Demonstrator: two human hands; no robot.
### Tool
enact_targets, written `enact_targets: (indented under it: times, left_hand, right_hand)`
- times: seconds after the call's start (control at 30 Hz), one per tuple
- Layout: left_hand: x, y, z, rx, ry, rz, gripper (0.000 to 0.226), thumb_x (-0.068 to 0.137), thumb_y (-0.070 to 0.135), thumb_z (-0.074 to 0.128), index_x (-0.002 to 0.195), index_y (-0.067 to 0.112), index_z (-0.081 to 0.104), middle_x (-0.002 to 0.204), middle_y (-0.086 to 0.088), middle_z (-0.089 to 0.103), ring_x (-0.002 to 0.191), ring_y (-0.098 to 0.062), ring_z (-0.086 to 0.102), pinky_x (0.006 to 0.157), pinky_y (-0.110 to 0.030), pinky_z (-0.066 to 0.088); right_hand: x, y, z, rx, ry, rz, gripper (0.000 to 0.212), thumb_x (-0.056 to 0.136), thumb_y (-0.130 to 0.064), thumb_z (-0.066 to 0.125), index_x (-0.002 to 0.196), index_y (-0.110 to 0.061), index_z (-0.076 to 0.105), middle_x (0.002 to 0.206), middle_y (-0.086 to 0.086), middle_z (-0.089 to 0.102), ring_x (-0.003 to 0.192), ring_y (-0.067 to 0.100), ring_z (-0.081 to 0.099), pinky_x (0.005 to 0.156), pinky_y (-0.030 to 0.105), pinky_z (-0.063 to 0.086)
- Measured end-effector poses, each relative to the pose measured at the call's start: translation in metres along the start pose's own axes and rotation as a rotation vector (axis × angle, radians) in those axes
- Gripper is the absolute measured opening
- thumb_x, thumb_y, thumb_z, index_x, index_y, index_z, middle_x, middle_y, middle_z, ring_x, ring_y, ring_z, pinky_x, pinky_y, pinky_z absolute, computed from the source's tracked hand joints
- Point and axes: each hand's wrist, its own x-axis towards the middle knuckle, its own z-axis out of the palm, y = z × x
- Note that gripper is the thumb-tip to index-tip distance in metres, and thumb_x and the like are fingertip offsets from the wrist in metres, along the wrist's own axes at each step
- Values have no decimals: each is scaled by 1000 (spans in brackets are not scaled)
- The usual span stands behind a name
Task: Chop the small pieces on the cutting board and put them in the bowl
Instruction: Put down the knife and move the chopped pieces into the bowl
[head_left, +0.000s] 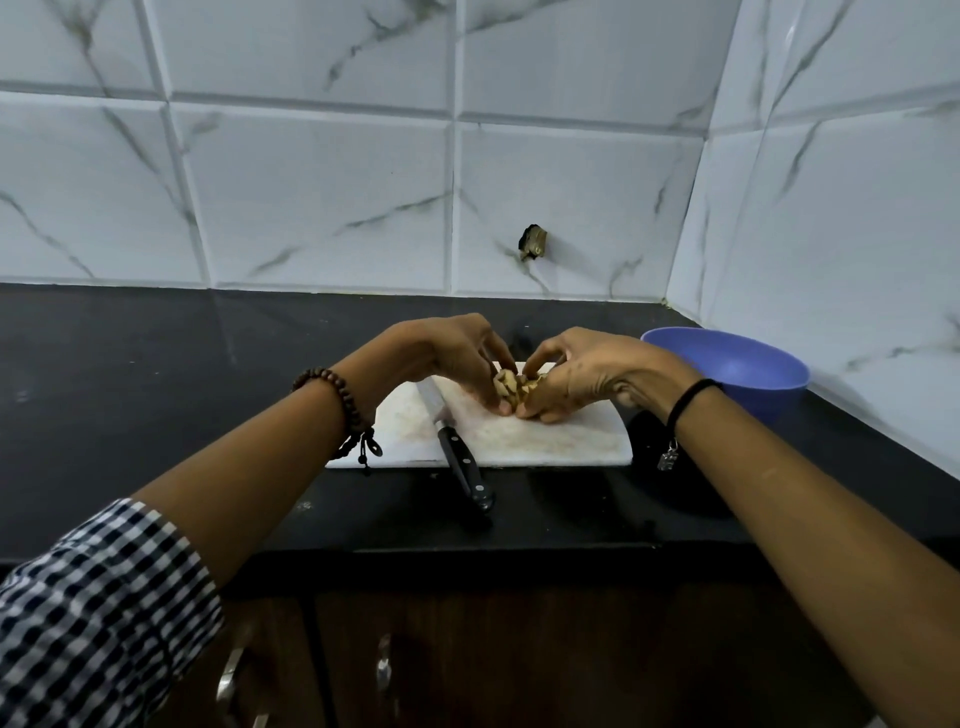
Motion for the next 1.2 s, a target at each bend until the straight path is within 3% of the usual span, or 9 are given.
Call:
enact_targets:
  times: [0.1,0.17,0.27,0.5,0.67,0.87,1.0,1.1,1.2]
  left_hand:
    - [0,-2,4,-106,10,14,51,76,4,81,124,13,66,101,-4,69,89,-10,64,79,-16,51]
    - [2,-1,6,-152,16,5,51,78,1,79,125,11,66,101,-6,69,89,-12,65,82,-19,55]
    - [4,4,6,-156,20,-8,49,78,-2,77,125,8,65,107,-10,69,93,-16,67,85,-22,56]
    - [-1,30,-9,-210,33,-17,43,80,-6,74,121,4,65,103,-7,73,89,-11,69,69,-12,56]
    - [3,67,-27,-154,102,34,41,79,4,79,118,12,69,103,0,73,92,-8,68,71,-11,54]
    - [35,124,-11,-186,119,164,37,80,2,77,113,16,73,107,-5,75,98,-12,69,93,-25,54]
    - [60,146,21,-119,43,211,38,83,-7,69,118,6,69,102,-9,72,83,-9,65,74,-15,56]
    - [77,154,39,-107,-61,206,40,87,-12,60,125,0,64,107,-18,70,80,-15,64,72,-20,58]
    - [85,157,44,-68,-58,198,39,91,-6,59,128,4,63,110,-13,66,78,-12,61,66,-20,55]
  right_hand:
    - [-2,1,1,80,5,-10,44,73,11,79,113,-1,64,84,11,71,60,16,71,57,22,59]
    - [-3,0,0,136,-8,-3,35,75,15,75,106,2,63,80,12,70,59,17,71,57,24,61]
    - [-5,1,0,231,-40,0,21,78,20,69,92,5,64,88,19,70,74,25,70,67,30,62]
    - [-6,-1,-14,310,-22,-55,13,79,18,68,83,6,66,92,22,71,93,32,70,89,40,58]
    - [-24,-12,-48,388,64,-104,15,78,20,67,92,15,63,92,25,68,81,30,71,66,29,62]
    - [-50,4,-101,267,278,-94,19,78,15,71,97,17,67,96,26,71,87,29,73,73,30,62]
    - [-58,27,-115,98,349,26,19,76,18,71,95,16,67,92,26,71,86,32,73,77,36,62]
    - [-64,36,-118,-11,329,120,13,79,17,65,91,14,68,79,25,71,79,33,73,74,39,62]
    - [-64,39,-122,-58,362,159,16,85,14,59,99,12,66,86,27,69,67,31,74,64,35,62]
